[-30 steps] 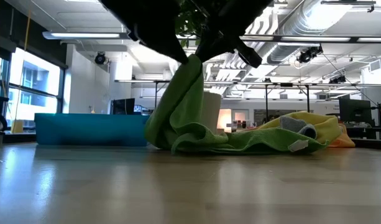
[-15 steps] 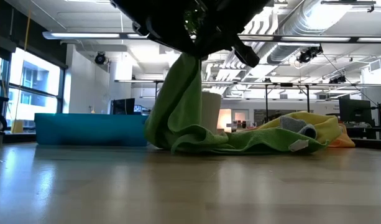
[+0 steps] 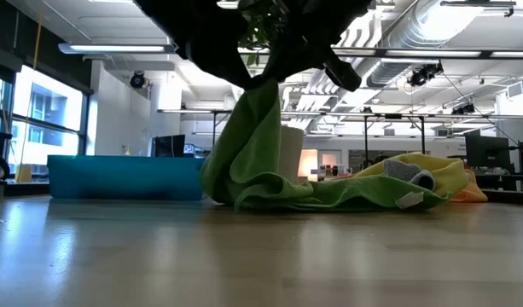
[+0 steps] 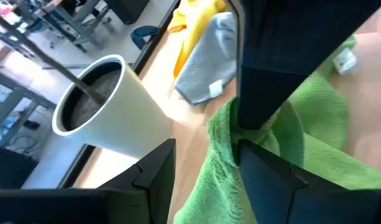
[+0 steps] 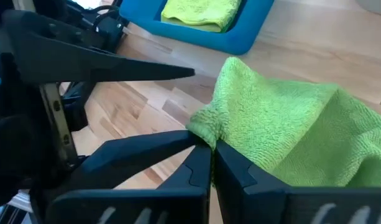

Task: Fold microfiber towels
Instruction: Fold the green towel

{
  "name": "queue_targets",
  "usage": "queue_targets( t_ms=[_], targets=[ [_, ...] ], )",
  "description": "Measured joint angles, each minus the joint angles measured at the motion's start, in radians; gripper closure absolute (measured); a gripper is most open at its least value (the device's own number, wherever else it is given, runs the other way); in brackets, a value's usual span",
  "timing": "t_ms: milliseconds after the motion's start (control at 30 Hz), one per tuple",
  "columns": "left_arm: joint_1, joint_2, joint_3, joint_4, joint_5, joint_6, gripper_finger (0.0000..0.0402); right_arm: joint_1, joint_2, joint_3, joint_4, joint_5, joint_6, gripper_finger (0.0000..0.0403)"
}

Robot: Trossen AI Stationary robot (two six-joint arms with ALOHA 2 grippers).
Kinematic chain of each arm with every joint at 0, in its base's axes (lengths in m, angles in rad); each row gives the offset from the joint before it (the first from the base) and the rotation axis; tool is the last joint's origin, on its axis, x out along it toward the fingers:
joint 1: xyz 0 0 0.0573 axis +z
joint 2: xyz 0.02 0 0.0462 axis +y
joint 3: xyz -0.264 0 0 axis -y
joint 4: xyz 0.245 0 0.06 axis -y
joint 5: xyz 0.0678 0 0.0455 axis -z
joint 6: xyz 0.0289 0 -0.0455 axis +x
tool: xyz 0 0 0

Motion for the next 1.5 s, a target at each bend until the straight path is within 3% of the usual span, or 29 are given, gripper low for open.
queue_targets(
  t_ms=[300, 533, 867, 1000, 1100, 1267, 1500],
  targets=[
    [0.000, 0.000, 0.000, -0.006, -0.058, -0.009, 0.0241, 0.001, 0.000, 0.000, -0.007, 0.000, -0.009, 0.0402],
    [-0.001, 0.000, 0.000, 0.017, 0.113, -0.071, 0.0241, 0.001, 0.000, 0.000, -0.007, 0.013, -0.041, 0.0402],
    [0.000, 0.000, 0.000, 0.024, -0.040, -0.087, 0.0241, 0.001, 0.000, 0.000, 0.001, 0.034, -0.020, 0.0402],
    [0.000, 0.000, 0.000, 0.025, -0.039, -0.089, 0.0241, 0.001, 0.000, 0.000, 0.001, 0.034, -0.023, 0.0402],
    [-0.001, 0.000, 0.000, 0.025, 0.018, -0.104, 0.0242, 0.001, 0.000, 0.000, 0.000, 0.035, -0.057, 0.0402],
    [-0.010, 0.000, 0.000, 0.025, 0.071, -0.121, 0.0263, 0.001, 0.000, 0.000, 0.013, 0.037, -0.131, 0.0402],
    [-0.021, 0.000, 0.000, 0.019, 0.029, -0.121, 0.0313, 0.001, 0.000, 0.000, 0.030, 0.042, -0.177, 0.0402]
  ],
)
